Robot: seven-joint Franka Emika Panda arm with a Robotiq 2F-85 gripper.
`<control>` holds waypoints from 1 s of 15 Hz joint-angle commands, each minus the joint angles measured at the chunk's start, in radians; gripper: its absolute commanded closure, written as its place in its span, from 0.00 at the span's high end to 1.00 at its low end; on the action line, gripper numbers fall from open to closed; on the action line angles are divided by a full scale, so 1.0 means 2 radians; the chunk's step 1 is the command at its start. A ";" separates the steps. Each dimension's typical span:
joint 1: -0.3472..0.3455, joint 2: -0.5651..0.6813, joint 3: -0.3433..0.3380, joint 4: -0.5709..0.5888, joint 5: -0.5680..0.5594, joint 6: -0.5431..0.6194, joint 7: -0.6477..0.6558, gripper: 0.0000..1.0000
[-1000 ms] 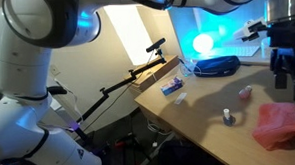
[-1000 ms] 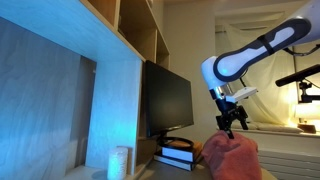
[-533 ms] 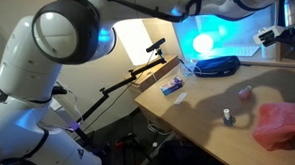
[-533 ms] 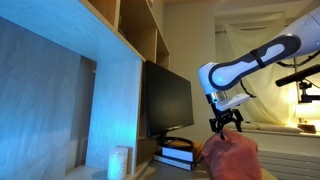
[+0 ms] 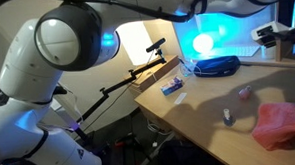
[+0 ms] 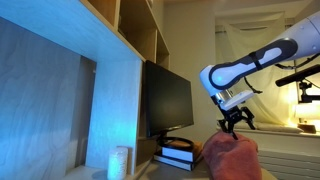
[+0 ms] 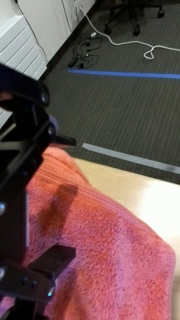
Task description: Remove the towel on the bag, move the bag to the left , pick up the small bottle and put it in the bag
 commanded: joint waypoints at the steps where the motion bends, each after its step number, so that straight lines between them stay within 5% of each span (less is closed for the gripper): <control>1: -0.011 0.004 0.004 0.016 0.008 -0.055 -0.019 1.00; 5: -0.020 0.009 0.025 0.018 0.028 -0.055 -0.030 1.00; 15: -0.022 0.034 0.067 0.007 0.091 0.070 0.000 1.00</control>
